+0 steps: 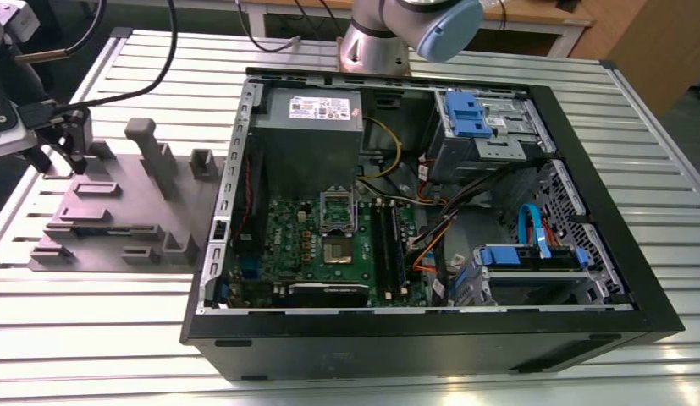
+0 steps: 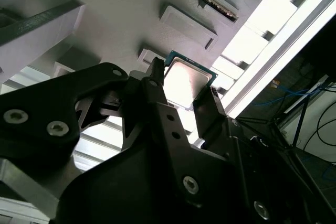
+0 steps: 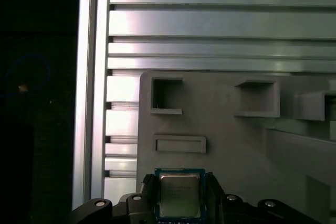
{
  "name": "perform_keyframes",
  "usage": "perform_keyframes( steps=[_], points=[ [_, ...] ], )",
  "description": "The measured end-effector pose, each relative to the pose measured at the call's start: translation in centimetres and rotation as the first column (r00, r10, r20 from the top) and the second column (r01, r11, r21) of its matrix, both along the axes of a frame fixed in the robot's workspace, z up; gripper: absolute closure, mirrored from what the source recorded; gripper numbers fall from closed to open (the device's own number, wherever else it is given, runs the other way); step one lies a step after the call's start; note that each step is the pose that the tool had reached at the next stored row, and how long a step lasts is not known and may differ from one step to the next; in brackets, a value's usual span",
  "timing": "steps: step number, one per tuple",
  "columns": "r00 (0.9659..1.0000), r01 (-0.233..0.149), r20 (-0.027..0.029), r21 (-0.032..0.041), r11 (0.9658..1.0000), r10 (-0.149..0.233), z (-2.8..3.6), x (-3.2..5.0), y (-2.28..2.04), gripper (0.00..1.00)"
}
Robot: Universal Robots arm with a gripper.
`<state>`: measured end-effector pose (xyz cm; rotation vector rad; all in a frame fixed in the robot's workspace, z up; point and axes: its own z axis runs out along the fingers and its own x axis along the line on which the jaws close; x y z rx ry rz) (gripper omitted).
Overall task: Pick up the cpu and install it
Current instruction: 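Pick up the cpu and move it towards the insertion slot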
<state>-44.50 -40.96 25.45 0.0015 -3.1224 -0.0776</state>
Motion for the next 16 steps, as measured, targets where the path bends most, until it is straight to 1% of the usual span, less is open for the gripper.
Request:
perform_keyframes(
  steps=[16],
  points=[
    [1.0000,0.000,0.0001,0.0000,1.0000,0.000,1.62,0.00,0.00,0.53]
  ],
)
